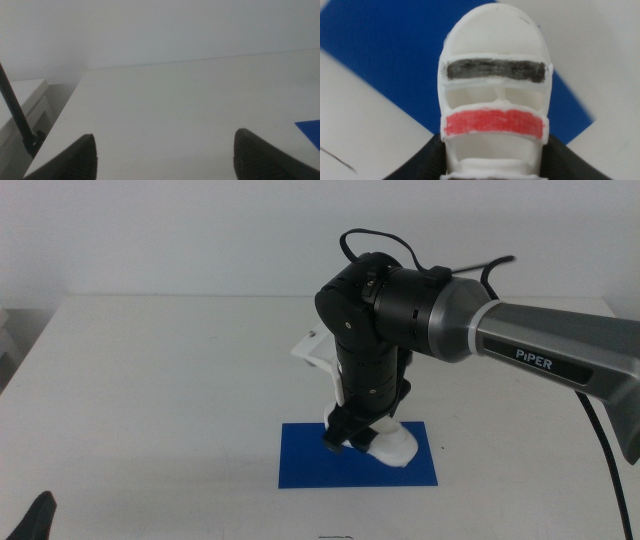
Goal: Use one arm to grab the shoe from the table and place it on the mat.
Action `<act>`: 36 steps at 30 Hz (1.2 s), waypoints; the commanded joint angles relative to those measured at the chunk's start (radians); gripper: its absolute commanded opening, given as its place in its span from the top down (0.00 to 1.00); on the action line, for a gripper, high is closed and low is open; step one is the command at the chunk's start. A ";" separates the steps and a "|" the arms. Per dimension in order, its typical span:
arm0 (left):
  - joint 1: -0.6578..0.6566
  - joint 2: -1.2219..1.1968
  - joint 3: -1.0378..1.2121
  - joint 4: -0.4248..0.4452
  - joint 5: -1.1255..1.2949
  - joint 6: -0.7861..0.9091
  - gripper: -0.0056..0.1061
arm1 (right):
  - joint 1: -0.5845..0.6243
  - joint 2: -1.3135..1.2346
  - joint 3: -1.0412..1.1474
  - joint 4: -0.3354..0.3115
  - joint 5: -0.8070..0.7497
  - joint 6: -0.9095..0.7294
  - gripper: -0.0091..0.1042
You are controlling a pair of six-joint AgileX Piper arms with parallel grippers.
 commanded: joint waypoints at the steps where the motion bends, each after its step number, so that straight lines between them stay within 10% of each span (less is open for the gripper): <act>1: -0.004 -0.019 -0.003 -0.009 -0.082 -0.015 0.11 | -0.003 -0.062 -0.030 -0.068 0.051 -0.210 0.93; 36: -0.004 -0.019 -0.003 -0.009 -0.082 -0.015 0.11 | -0.046 -0.019 -0.026 0.113 -0.149 -0.713 0.93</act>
